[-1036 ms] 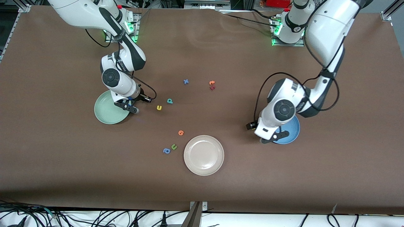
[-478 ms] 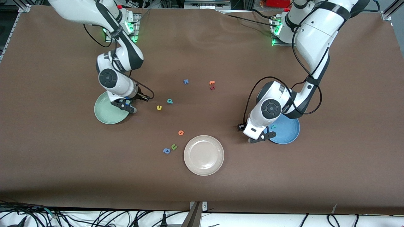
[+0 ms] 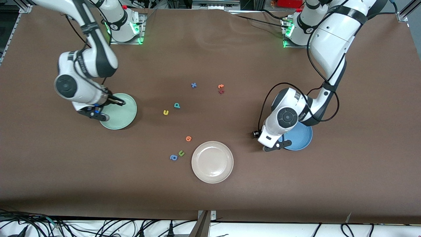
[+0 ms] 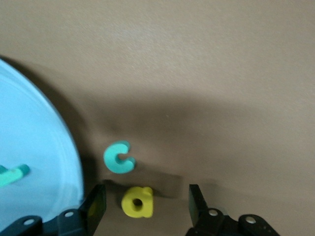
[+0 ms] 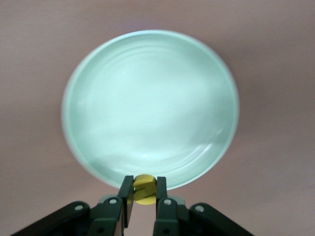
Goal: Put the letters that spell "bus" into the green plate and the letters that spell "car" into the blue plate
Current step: 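Drop the yellow s in the green plate while the left gripper reaches yellow a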
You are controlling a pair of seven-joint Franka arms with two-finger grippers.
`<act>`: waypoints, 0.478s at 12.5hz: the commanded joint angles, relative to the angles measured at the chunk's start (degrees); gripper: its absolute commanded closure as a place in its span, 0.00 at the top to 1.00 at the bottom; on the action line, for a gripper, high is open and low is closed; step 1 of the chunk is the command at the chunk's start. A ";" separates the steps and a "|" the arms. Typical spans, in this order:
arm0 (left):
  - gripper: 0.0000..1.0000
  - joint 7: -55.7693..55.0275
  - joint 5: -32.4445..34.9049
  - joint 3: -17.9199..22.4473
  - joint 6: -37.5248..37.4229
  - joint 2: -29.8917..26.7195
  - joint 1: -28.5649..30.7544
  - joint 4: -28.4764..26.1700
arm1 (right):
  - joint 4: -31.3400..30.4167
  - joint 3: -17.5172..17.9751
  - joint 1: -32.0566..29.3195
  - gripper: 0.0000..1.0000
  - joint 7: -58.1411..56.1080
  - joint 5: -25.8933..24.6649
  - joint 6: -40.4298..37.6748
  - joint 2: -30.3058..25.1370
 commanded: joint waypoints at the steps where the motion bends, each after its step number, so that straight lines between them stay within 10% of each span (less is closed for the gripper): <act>1: 0.71 1.97 -0.06 -0.12 -0.40 0.05 0.23 0.17 | -0.23 -4.97 0.02 0.00 -9.92 -0.36 3.20 3.76; 6: 0.64 1.53 -0.15 -0.21 -1.36 -0.21 -0.21 -1.06 | -2.16 -5.78 -0.07 0.00 -11.80 0.08 8.41 6.41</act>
